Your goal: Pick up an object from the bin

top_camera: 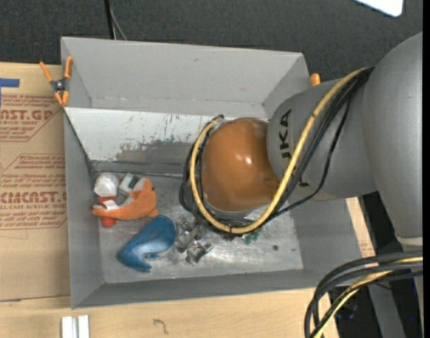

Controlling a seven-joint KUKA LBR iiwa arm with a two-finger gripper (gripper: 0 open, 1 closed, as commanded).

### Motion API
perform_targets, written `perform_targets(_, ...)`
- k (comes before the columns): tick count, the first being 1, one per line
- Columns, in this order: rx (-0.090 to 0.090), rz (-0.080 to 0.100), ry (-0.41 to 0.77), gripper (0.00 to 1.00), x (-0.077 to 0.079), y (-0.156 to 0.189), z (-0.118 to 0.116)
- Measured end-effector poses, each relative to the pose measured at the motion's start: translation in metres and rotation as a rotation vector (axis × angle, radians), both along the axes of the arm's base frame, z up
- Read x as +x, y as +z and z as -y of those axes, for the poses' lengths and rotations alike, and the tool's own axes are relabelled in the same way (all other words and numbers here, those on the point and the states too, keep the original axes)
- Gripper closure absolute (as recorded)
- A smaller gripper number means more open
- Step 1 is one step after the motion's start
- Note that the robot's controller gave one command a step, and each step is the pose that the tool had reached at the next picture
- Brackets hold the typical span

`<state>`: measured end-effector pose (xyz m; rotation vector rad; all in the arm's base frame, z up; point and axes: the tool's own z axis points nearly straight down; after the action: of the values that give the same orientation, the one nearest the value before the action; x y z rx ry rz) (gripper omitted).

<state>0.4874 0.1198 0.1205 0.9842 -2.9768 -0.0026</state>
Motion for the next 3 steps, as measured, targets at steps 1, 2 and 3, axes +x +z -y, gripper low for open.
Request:
perform_targets(1,0.003,0.014,0.149,1.0,0.0191,0.0264,-0.0091)
perform_targets(2,0.004,0.008,0.71,0.0,0.0177,0.0201,-0.0056)
perform_targets(3,0.006,0.008,0.98,0.0,0.0142,0.0181,-0.0025)
